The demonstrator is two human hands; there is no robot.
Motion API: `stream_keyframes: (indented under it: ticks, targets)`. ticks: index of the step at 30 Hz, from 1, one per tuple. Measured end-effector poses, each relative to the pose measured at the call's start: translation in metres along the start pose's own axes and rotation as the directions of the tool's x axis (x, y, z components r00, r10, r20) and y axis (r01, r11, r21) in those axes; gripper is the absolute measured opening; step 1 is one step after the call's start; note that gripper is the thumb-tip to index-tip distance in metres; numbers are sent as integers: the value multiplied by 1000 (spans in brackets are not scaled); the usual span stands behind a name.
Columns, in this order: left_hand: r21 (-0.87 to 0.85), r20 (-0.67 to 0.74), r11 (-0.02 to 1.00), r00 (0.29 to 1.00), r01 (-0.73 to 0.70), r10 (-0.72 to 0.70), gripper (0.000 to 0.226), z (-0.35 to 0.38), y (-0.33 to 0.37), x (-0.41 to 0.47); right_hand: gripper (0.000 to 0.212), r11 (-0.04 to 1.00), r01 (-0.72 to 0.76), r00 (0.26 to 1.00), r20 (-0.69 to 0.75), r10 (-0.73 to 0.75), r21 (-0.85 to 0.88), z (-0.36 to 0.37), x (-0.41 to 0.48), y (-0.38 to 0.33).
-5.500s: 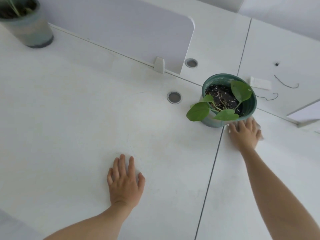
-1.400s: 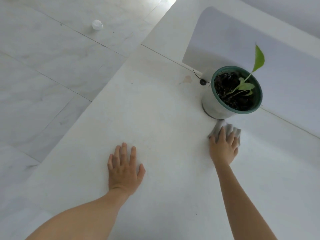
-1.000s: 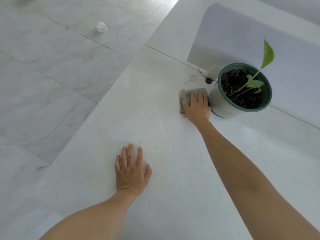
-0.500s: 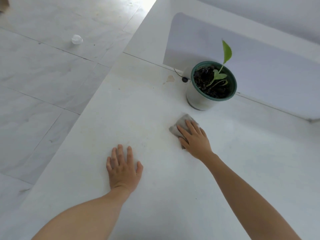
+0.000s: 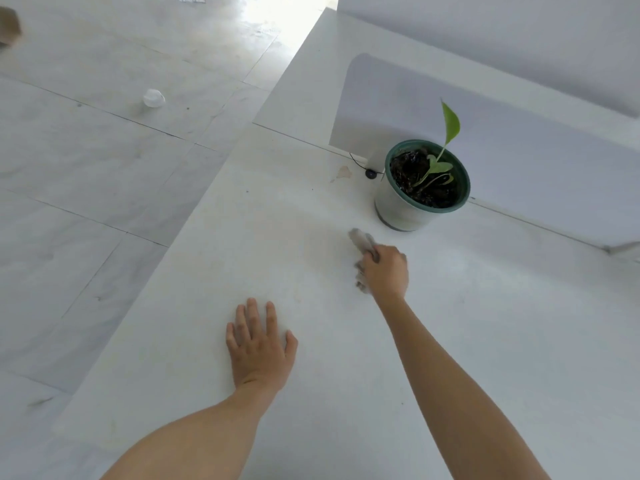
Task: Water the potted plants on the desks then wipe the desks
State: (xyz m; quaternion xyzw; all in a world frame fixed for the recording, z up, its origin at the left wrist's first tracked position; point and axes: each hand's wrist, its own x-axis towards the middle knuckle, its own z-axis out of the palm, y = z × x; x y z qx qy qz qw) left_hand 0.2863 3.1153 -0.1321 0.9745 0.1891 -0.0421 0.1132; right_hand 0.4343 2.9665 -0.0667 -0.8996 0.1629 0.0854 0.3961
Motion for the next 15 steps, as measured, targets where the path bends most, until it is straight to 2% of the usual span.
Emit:
stream_keyframes:
  ticks: [1, 4, 6, 10, 12, 15]
  targets:
    - [-4, -10, 1000, 1000, -1, 1, 61, 2, -1, 1, 31, 998, 66, 997, 29, -67, 20, 9, -1, -18]
    - [-8, -18, 1000, 1000, 9, -9, 61, 2, -1, 1, 29, 938, 326, 944, 86, -317, -122, 39, -4, -63]
    - [-16, -19, 1000, 1000, 9, -9, 61, 3, -1, 0, 29, 893, 413, 907, 167, -386, -181, 57, -3, -80]
    - [-25, -25, 999, 999, 21, -22, 61, 2, 0, 1, 40, 828, 486, 795, 534, -287, -279, 86, -1, -88]
    - [-34, -34, 999, 999, 2, -4, 61, 3, 0, 1, 40, 763, 539, 766, 585, -267, -357, 90, 0, -83]
    - [-46, -56, 999, 998, 0, -3, 61, 10, 0, 1, 37, 729, 573, 768, 556, -318, -375, 88, 1, -76]
